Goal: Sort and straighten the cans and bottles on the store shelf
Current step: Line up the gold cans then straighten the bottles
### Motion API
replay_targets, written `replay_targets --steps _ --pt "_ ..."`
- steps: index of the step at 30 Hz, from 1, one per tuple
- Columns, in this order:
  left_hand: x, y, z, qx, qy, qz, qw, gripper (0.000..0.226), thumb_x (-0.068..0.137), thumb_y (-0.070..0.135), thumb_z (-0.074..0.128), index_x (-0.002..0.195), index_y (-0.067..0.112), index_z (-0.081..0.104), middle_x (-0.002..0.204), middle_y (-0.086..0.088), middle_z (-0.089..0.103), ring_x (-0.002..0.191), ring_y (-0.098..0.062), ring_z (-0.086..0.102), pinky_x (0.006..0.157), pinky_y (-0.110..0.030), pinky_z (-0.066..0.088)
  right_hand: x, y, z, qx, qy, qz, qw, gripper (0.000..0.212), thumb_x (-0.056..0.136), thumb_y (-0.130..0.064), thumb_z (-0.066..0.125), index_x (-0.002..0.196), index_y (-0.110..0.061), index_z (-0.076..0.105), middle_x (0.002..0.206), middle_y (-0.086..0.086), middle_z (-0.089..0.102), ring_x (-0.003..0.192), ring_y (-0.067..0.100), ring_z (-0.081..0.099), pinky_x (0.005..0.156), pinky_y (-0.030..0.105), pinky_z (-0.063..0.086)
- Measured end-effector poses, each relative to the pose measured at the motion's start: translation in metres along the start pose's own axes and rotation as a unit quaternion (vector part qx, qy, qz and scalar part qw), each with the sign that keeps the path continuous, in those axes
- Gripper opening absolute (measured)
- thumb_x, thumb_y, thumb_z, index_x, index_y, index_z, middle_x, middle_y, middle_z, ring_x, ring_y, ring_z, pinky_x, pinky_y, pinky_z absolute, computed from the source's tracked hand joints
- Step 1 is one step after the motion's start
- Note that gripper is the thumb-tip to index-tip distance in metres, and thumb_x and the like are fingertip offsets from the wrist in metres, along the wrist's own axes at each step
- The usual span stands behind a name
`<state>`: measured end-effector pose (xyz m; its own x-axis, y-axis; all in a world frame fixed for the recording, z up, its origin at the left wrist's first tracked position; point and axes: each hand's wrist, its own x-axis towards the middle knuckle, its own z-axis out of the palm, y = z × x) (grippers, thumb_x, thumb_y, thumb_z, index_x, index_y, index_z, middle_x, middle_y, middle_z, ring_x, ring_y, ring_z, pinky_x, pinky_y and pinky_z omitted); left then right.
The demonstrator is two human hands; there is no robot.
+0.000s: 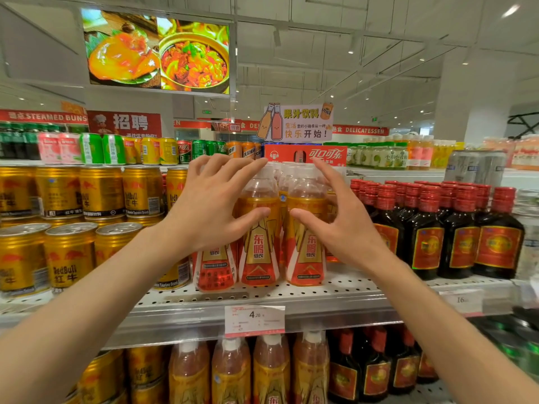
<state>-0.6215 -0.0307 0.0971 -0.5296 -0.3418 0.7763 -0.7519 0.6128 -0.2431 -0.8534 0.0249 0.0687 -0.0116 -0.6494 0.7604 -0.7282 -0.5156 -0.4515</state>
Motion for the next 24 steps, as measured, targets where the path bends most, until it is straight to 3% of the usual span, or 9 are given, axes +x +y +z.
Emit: replay_targets --steps 6,9,12,14,16,19,24 --pt "-0.002 -0.001 0.0 -0.015 0.011 0.002 1.0 0.076 0.092 0.066 0.042 0.156 0.029 0.03 0.154 0.005 0.044 0.145 -0.02 0.029 0.121 -0.05 0.013 -0.003 -0.001 0.013 0.037 -0.003 0.028 0.999 0.095 0.088 -0.047 0.072 0.159 -0.043 0.01 0.164 -0.016 0.027 0.147 0.002 0.028 0.118 0.034 0.032" --pt "-0.016 0.005 0.002 -0.094 0.043 -0.042 0.994 0.077 0.094 0.06 0.045 0.16 0.03 0.018 0.168 0.004 0.011 0.155 -0.015 0.0 0.125 -0.048 0.002 -0.016 0.005 0.014 0.051 0.01 0.07 0.996 0.094 0.085 -0.06 0.068 0.158 -0.042 0.012 0.156 -0.013 0.037 0.139 0.004 0.04 0.113 0.04 0.043" --pt "-0.045 0.021 0.008 -0.244 0.071 -0.167 0.953 0.09 0.097 0.048 0.057 0.16 0.03 -0.005 0.167 0.012 -0.015 0.153 -0.004 -0.011 0.125 -0.04 0.004 -0.033 0.008 0.022 0.017 0.009 0.108 0.994 0.088 0.087 -0.063 0.063 0.158 -0.037 0.019 0.158 -0.011 0.035 0.141 0.006 0.037 0.115 0.039 0.038" --pt "-0.064 0.031 0.011 -0.34 0.057 -0.254 0.903 0.095 0.097 0.045 0.059 0.158 0.034 -0.013 0.166 0.019 -0.013 0.151 0.004 -0.006 0.125 -0.035 0.009 -0.038 0.007 0.027 0.005 0.019 0.123 0.992 0.084 0.089 -0.062 0.061 0.157 -0.034 0.022 0.161 -0.011 0.032 0.145 0.008 0.032 0.118 0.038 0.033" --pt "-0.073 0.033 0.014 -0.379 0.052 -0.289 0.877 0.094 0.097 0.044 0.058 0.158 0.037 -0.013 0.166 0.022 -0.005 0.151 0.004 0.002 0.125 -0.035 0.015 -0.038 0.004 0.03 0.01 0.026 0.128 0.991 0.082 0.09 -0.06 0.06 0.158 -0.034 0.022 0.162 -0.011 0.03 0.147 0.008 0.03 0.117 0.037 0.031" --pt "-0.072 0.032 0.012 -0.403 0.055 -0.311 0.859 0.09 0.098 0.041 0.057 0.158 0.039 -0.01 0.165 0.023 0.004 0.15 0.002 0.01 0.123 -0.034 0.02 -0.039 0.002 0.035 0.021 0.023 0.143 0.989 0.081 0.091 -0.062 0.057 0.158 -0.04 0.016 0.165 -0.012 0.025 0.15 0.011 0.025 0.119 0.042 0.029" --pt "-0.066 0.036 0.009 -0.395 0.049 -0.321 0.859 0.086 0.099 0.036 0.057 0.159 0.037 -0.005 0.166 0.02 0.003 0.15 0.001 0.007 0.12 -0.028 0.018 -0.043 -0.001 0.038 0.045 0.033 0.157 0.986 0.08 0.092 -0.062 0.055 0.158 -0.042 0.015 0.164 -0.015 0.027 0.15 0.01 0.025 0.121 0.044 0.028"
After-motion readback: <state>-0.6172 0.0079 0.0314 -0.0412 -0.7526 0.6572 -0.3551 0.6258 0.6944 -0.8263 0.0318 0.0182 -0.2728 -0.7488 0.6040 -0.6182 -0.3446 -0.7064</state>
